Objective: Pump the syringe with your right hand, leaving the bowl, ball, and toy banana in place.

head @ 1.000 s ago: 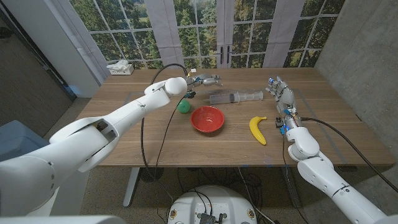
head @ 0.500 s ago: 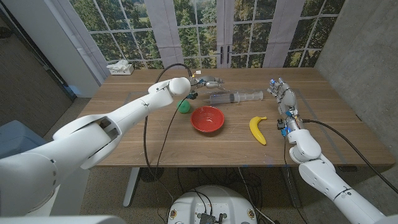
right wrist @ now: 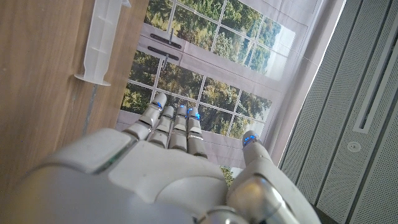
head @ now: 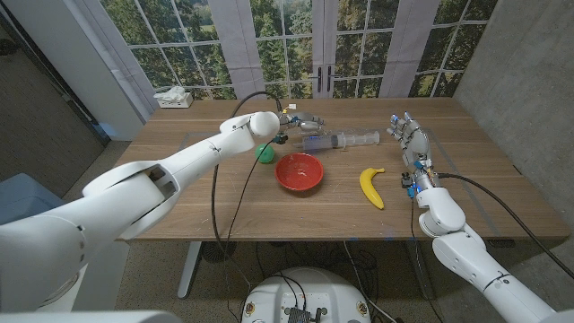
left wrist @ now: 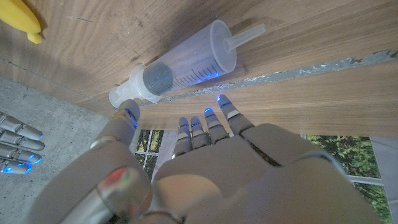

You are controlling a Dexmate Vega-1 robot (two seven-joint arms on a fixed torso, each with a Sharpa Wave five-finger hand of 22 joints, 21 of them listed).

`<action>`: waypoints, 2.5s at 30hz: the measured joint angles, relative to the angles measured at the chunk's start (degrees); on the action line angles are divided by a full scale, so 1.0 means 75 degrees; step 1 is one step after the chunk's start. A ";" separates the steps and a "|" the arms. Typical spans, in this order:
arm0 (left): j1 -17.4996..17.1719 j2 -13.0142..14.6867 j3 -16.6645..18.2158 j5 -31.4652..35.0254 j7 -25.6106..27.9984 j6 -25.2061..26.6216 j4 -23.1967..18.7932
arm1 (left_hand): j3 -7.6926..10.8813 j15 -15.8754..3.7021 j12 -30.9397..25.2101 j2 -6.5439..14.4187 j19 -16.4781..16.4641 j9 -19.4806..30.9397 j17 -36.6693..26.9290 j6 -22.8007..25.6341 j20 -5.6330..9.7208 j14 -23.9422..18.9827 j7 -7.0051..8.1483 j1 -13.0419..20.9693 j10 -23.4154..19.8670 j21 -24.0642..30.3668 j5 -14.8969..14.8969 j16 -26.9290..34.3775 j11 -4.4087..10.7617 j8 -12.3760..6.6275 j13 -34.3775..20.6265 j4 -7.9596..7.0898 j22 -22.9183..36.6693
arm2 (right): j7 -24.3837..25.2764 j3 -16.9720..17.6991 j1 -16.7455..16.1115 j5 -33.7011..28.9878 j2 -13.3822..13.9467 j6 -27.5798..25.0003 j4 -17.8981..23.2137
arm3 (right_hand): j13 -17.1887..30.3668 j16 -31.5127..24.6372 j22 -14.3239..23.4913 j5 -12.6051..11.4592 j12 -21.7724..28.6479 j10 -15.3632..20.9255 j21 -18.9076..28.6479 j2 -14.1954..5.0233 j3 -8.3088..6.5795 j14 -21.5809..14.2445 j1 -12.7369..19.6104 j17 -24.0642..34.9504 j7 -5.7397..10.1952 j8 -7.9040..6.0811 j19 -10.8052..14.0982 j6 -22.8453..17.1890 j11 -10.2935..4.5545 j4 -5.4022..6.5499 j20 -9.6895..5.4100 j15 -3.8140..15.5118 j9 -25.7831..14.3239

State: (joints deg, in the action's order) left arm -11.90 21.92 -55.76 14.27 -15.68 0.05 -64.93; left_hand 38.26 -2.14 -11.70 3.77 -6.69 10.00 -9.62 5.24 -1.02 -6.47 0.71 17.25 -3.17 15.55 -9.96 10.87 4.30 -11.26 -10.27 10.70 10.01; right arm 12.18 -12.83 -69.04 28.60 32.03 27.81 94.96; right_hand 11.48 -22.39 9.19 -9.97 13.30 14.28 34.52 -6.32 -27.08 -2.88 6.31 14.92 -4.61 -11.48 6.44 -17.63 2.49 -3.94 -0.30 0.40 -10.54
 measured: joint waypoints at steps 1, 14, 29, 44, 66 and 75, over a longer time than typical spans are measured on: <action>0.0022 -0.0019 -0.0024 0.0023 -0.0019 0.0016 0.0024 | 0.0000 0.0013 0.0000 -0.0029 0.0000 0.0000 0.0000 0.0000 0.0000 -0.0013 0.0000 0.0029 0.0000 0.0000 0.0000 0.0000 0.0000 0.0000 0.0000 0.0000 0.0000 | -0.0001 0.0005 -0.0005 0.0007 -0.0003 0.0008 -0.0003 | 0.0000 0.0000 0.0000 0.0000 0.0000 0.0011 0.0000 0.0007 -0.0003 0.0000 -0.0007 0.0000 0.0000 0.0000 0.0000 0.0000 0.0011 -0.0003 0.0000 0.0000 0.0000; 0.0297 -0.0238 -0.0345 0.0335 -0.0173 0.0085 0.0299 | -0.0045 0.0001 0.0000 -0.0087 -0.0122 0.0000 0.0000 -0.0001 -0.0041 -0.0083 0.0000 0.0169 -0.0055 0.0000 0.0000 0.0000 -0.0028 0.0000 0.0000 0.0019 -0.0001 | 0.0048 0.0069 -0.0085 0.0010 -0.0047 0.0082 -0.0064 | 0.0000 0.0000 0.0000 0.0000 0.0000 0.0104 -0.0055 0.0006 0.0017 -0.0088 -0.0007 0.0000 -0.0012 0.0000 0.0083 -0.0093 0.0022 0.0019 -0.0029 0.0025 0.0000; 0.0635 -0.0567 -0.0742 0.0714 -0.0340 0.0033 0.0734 | -0.0045 0.0008 0.0000 -0.0101 -0.0177 0.0000 0.0000 0.0109 -0.0096 -0.0308 0.0000 0.0443 -0.0137 -0.0049 0.0000 0.0000 0.0055 0.0000 0.0001 0.0019 -0.0001 | 0.0128 0.0128 -0.0127 -0.0034 -0.0112 0.0174 -0.0174 | 0.0017 0.0000 0.0000 0.0000 0.0000 0.0199 -0.0141 0.0006 0.0016 -0.0114 -0.0006 0.0000 -0.0012 0.0000 0.0084 -0.0146 0.0009 0.0019 -0.0027 -0.0002 0.0001; 0.0994 -0.0900 -0.1217 0.1243 -0.0644 0.0464 0.1018 | -0.0044 0.0000 0.0000 -0.0108 -0.0217 0.0000 -0.0017 0.0306 -0.0137 -0.0490 0.0006 0.0811 -0.0304 -0.0125 0.0000 0.0000 0.0058 -0.0060 0.0001 0.0018 0.0037 | 0.0135 0.0183 -0.0136 -0.0006 -0.0132 0.0222 -0.0257 | 0.0016 0.0000 0.0000 0.0000 0.0000 0.0228 -0.0218 0.0006 0.0037 -0.0234 -0.0006 0.0000 -0.0012 0.0000 0.0165 -0.0201 0.0039 -0.0002 -0.0002 -0.0040 0.0001; 0.1161 -0.1055 -0.1633 0.1747 -0.0697 0.0881 0.0961 | 0.0003 0.0001 -0.0068 0.0084 -0.0368 -0.0001 -0.0016 0.0566 -0.0177 -0.0710 0.0062 0.1405 -0.0698 -0.0181 0.0000 0.0000 0.0120 -0.0117 0.0001 0.0019 0.0036 | 0.0154 0.0234 -0.0195 -0.0008 -0.0147 0.0293 -0.0322 | 0.0016 0.0000 0.0000 0.0000 0.0000 0.0365 -0.0314 0.0006 0.0070 -0.0290 -0.0006 0.0000 -0.0052 0.0000 0.0219 -0.0325 0.0035 0.0031 0.0054 -0.0040 0.0002; 0.1044 -0.0974 -0.1729 0.2012 -0.0485 0.1058 0.0744 | 0.0124 -0.0017 -0.0068 0.0306 -0.0801 0.0038 -0.0016 0.0643 -0.0223 -0.1168 -0.0016 0.2058 -0.0992 -0.0135 -0.0060 0.0053 0.0092 -0.0117 0.0001 0.0027 0.0035 | 0.0131 0.0236 -0.0197 0.0036 -0.0169 0.0306 -0.0379 | 0.0015 0.0000 0.0000 0.0000 0.0037 0.0444 -0.0376 0.0006 0.0069 -0.0329 -0.0006 0.0000 -0.0052 0.0000 0.0301 -0.0325 0.0063 0.0031 0.0027 -0.0053 0.0002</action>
State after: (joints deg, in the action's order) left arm -4.07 14.62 -68.73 29.36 -19.32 7.99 -59.35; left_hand 39.19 -2.27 -12.20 6.06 -12.70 10.29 -9.74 10.07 -2.69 -15.23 0.59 32.68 -10.61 14.53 -10.41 11.27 4.99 -12.14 -10.26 10.91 10.27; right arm 13.16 -11.06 -70.53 28.86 30.76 30.10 92.12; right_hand 11.59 -22.39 9.19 -9.97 13.58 17.61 31.70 -6.27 -26.56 -5.35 6.27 14.92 -5.00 -11.48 8.70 -20.06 2.96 -3.71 -0.10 0.00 -10.52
